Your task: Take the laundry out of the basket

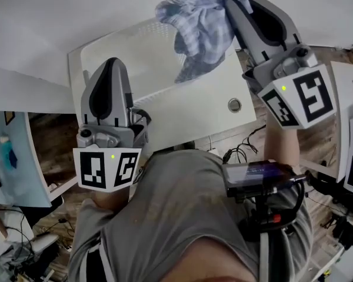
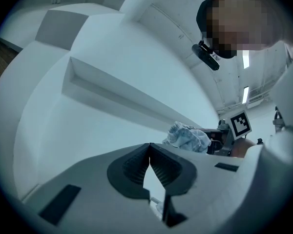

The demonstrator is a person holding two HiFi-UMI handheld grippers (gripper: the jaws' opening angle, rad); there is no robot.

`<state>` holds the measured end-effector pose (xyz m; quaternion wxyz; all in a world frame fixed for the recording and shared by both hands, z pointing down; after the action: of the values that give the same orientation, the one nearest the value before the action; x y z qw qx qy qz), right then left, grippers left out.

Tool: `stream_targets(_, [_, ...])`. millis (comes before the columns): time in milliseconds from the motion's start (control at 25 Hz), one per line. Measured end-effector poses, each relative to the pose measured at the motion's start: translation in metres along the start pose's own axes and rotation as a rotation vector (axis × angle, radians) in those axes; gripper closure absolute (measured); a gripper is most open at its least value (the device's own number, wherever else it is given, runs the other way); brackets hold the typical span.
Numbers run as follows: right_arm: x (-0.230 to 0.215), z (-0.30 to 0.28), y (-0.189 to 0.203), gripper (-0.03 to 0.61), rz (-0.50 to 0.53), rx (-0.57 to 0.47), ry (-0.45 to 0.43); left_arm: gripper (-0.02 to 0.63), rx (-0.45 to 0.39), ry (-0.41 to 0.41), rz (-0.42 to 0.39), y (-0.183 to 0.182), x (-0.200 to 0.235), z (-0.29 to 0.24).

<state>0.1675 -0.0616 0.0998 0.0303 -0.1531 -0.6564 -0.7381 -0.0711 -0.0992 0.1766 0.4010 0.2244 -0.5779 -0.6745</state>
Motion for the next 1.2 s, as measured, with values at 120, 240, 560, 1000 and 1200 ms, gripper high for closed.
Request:
stream_targets(120, [-0.027,0.046,-0.003,0.534,0.003,-0.006,0.058,0.604,0.004,0.044,-0.004,0.002,-0.039,-0.012])
stream_targets(240, [-0.035,0.079,-0.003,0.534,0.006,-0.005,0.109,0.604,0.007,0.087,-0.010,0.003,-0.061,-0.015])
stream_targets(560, [-0.039,0.118,0.035,0.533,-0.022,0.055,0.145,0.604,0.033,0.138,-0.025,0.006,-0.092,-0.024])
stream_targets(1000, [-0.030,0.148,0.116,0.532,-0.135,0.143,0.162,0.604,0.088,0.105,-0.066,0.016,-0.112,-0.025])
stream_targets(1200, [-0.020,0.158,0.169,0.532,-0.200,0.217,0.157,0.604,0.113,0.070,-0.101,0.017,-0.113,-0.023])
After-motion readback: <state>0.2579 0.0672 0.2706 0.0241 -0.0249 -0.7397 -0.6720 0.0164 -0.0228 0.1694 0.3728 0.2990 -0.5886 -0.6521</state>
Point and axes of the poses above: the fingertips, and each gripper's own axes: z backward along the fingers, x to its left, y out of its underside, the point moved 6 cm from there along z, backward along the fingers, and after that the axes turned 4 degrees about y, right-handed, at the moved point
